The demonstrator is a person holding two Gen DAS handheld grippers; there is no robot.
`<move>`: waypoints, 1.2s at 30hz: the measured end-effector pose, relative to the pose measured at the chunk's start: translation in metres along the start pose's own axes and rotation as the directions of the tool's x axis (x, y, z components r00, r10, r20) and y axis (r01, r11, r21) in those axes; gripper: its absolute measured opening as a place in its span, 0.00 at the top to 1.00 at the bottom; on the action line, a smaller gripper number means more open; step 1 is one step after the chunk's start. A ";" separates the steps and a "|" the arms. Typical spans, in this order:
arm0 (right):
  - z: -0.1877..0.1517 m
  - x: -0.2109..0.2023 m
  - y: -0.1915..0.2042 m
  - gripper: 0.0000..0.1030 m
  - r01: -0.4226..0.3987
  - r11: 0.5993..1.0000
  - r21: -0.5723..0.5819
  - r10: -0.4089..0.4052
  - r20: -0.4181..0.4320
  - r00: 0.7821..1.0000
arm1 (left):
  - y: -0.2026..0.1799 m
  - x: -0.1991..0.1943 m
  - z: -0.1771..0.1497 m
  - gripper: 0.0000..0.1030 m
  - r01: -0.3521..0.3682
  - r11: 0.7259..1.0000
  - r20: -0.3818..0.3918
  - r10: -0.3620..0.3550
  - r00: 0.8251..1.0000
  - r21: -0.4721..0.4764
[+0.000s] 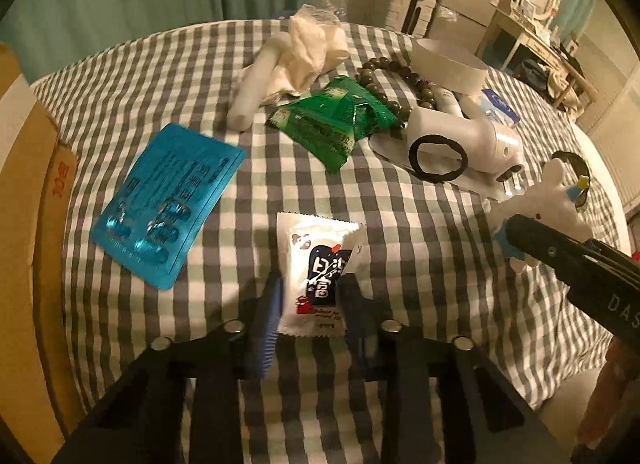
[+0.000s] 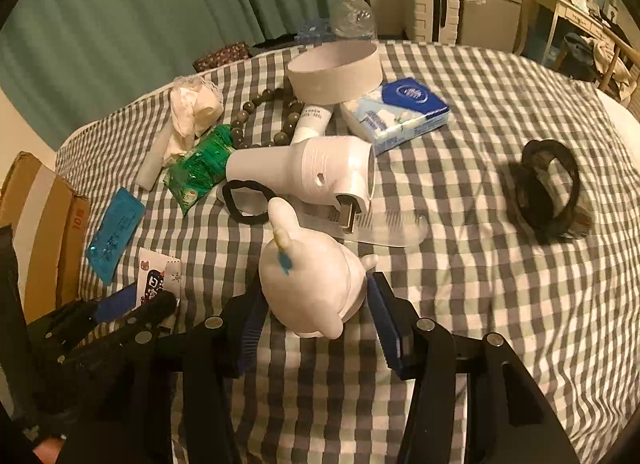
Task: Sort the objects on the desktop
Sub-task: 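Grasp the white sachet with the left tool while the right tool grasps the white figurine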
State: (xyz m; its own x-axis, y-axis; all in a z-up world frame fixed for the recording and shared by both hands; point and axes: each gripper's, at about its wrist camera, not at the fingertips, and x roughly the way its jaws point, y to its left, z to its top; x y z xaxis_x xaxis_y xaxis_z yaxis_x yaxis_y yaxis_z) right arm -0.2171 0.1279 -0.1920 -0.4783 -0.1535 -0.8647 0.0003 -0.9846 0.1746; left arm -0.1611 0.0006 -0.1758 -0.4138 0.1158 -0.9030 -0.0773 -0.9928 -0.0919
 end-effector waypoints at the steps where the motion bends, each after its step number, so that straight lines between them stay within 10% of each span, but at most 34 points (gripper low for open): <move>1: -0.001 -0.003 0.000 0.52 0.001 1.000 -0.001 -0.001 0.006 1.000 | 0.001 -0.002 0.000 0.76 -0.003 1.000 0.000 0.003 1.000 -0.001; 16: -0.012 -0.035 0.000 0.52 -0.010 1.000 0.011 0.010 0.057 0.998 | -0.028 -0.013 -0.004 0.87 0.031 1.000 0.012 -0.031 0.999 -0.004; 24: -0.010 -0.025 -0.009 0.52 -0.042 0.999 0.032 0.041 0.038 0.998 | -0.038 0.015 0.010 0.59 0.146 0.984 0.006 -0.146 0.989 -0.103; 27: -0.008 -0.021 -0.016 0.52 -0.054 0.997 0.053 0.052 0.030 0.998 | -0.047 0.015 0.012 0.95 0.129 0.989 0.059 -0.125 0.990 -0.072; 36: -0.006 -0.025 -0.023 0.52 -0.046 0.996 0.079 0.043 0.043 0.998 | -0.069 -0.026 0.011 0.97 0.148 0.988 0.141 -0.153 0.978 0.046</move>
State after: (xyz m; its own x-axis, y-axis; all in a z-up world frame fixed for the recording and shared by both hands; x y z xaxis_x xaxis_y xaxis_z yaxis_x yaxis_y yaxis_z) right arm -0.2001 0.1545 -0.1768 -0.5147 -0.1918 -0.8356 -0.0469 -0.9669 0.2509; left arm -0.1554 0.0667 -0.1415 -0.5207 0.2696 -0.8100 -0.1795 -0.9622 -0.2049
